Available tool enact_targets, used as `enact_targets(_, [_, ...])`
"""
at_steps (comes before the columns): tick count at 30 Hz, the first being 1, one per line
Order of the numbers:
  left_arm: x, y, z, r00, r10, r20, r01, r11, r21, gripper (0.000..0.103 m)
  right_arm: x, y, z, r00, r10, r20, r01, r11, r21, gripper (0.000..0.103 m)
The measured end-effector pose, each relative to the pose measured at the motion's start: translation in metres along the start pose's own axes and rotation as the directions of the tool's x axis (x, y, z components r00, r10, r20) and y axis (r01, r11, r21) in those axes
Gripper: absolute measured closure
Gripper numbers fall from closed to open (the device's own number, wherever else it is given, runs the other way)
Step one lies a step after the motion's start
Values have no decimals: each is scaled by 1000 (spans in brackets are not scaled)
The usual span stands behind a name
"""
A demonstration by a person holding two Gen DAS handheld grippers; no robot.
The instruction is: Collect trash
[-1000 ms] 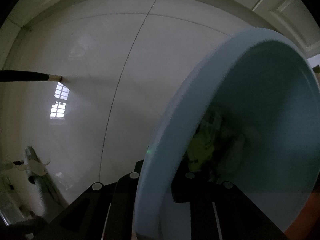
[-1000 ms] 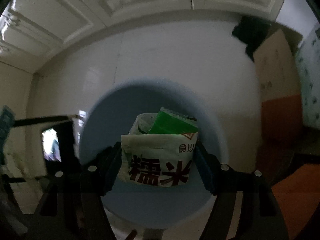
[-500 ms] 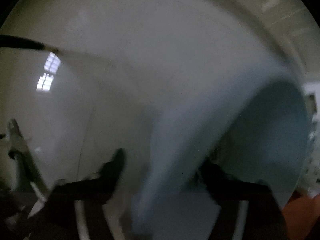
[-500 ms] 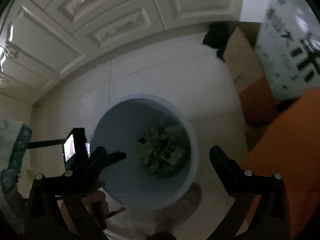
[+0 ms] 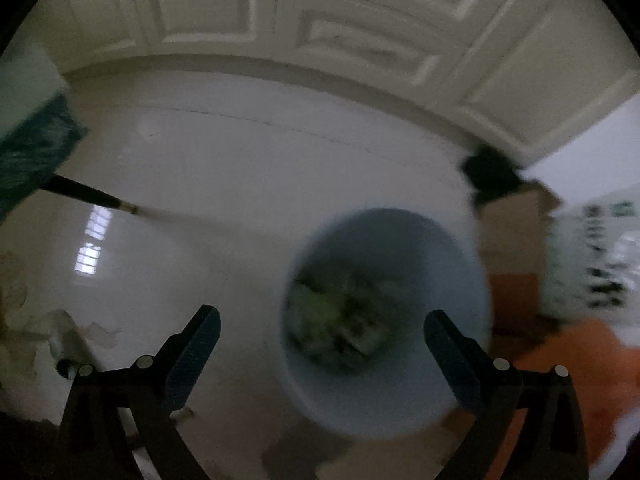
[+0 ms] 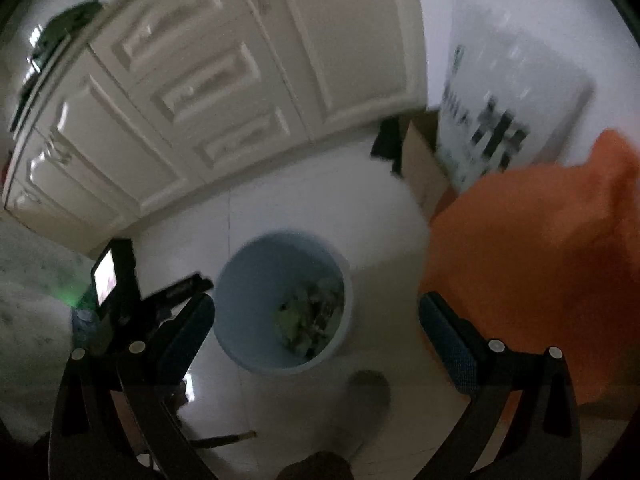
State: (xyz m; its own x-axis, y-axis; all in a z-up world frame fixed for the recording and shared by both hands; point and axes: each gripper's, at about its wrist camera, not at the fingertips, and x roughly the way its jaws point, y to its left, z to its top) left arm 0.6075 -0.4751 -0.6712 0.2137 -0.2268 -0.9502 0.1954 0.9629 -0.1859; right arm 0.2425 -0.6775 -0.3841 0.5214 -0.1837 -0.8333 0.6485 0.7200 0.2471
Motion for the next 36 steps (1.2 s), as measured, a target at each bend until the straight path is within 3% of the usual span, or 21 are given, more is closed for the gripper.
enact_targets(5, [-90,-31,-15,990,-144,2,144,985,92,3,-78,3,13,994,-19,105,17,1000,21,0])
enact_targets(9, [-169,-34,-26,976,-211,44,201,964,172,3,-139,10,18,983,-34,180,30,999,28,0])
enact_targets(14, [-309,-26,-68,941,-288,177,226,925,306,2,-224,38,17,959,-23,282,27,1000,-10,0])
enact_targets(16, [-374,-13,-84,913,-312,263,210,912,353,1,-253,53,12,949,3,316,6,1000,-30,0])
enact_targets(25, [-588,107,-159,795,-298,529,100,924,370,1,-362,164,-21,887,155,436,-92,983,-162,0])
enact_targets(29, [-639,165,-206,758,-250,602,56,945,321,1,-389,218,-40,859,228,459,-137,965,-224,0])
enact_targets(32, [-676,209,-241,732,-177,658,-15,961,275,1,-405,266,-56,842,279,462,-160,946,-280,0])
enact_targets(36, [-727,268,-274,700,-96,708,-67,978,199,1,-413,320,-73,833,322,449,-170,923,-346,0])
